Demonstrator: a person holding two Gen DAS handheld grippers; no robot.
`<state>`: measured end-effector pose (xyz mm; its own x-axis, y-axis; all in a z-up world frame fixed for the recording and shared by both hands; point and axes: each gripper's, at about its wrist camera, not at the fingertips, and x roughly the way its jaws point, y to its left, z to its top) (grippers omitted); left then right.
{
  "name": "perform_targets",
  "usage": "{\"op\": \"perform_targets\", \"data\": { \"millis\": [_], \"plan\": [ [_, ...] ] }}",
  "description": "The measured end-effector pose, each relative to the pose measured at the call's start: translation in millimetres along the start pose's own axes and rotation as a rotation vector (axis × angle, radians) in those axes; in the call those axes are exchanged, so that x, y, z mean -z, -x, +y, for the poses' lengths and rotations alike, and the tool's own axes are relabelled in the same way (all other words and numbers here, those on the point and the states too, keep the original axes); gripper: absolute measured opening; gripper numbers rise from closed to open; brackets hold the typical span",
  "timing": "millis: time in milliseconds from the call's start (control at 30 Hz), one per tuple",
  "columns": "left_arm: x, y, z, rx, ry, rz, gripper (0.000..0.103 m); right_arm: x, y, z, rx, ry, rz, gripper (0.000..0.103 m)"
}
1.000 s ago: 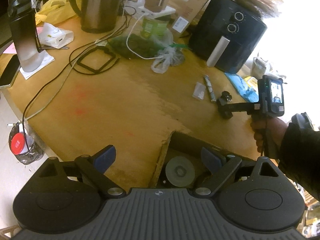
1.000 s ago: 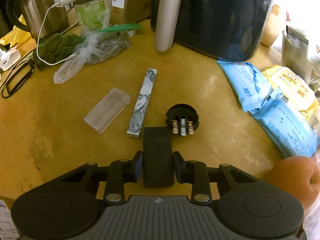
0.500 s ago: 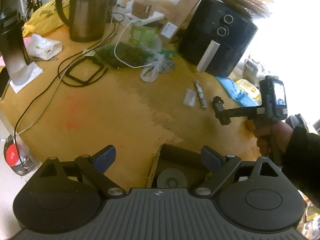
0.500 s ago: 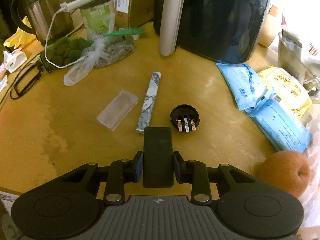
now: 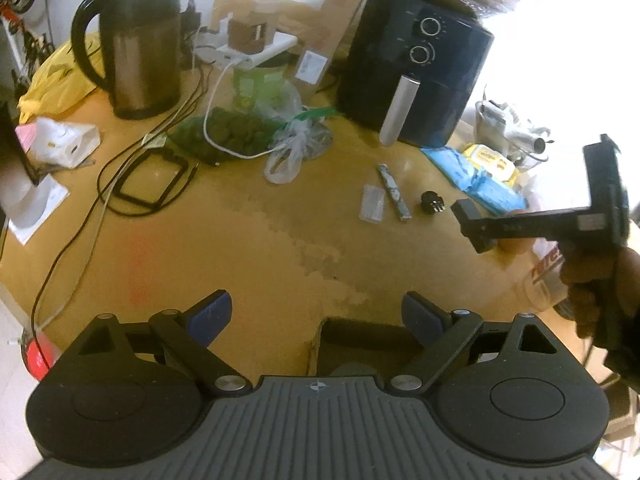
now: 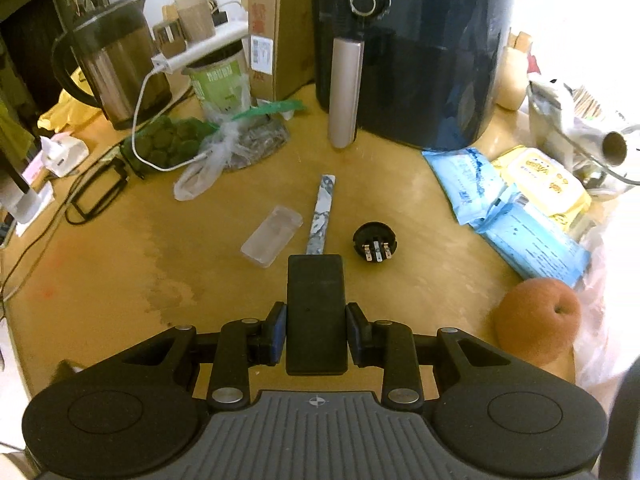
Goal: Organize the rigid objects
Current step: 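Lift the black rectangular block off the table with the right gripper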
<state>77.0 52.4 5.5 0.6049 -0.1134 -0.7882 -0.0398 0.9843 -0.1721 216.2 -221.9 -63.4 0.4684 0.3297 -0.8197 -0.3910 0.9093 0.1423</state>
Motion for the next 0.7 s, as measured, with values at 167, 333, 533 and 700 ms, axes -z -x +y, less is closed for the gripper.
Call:
{"op": "perform_targets", "data": {
  "millis": [167, 333, 533, 700],
  "plan": [
    [-9, -9, -5, 0.006, -0.046, 0.004, 0.093, 11, 22, 1, -0.003, -0.013, -0.025, 0.034],
    [-19, -18, -9, 0.016, -0.087, 0.008, 0.092, 22, 40, -3, -0.008, -0.069, -0.041, 0.034],
    [-31, -33, -15, 0.040, -0.116, 0.015, 0.092, 35, 63, -8, -0.001, -0.131, -0.071, 0.034],
    [-41, -48, -22, 0.053, -0.150, 0.014, 0.091, 46, 76, -15, 0.001, -0.190, -0.087, 0.034]
  ]
}}
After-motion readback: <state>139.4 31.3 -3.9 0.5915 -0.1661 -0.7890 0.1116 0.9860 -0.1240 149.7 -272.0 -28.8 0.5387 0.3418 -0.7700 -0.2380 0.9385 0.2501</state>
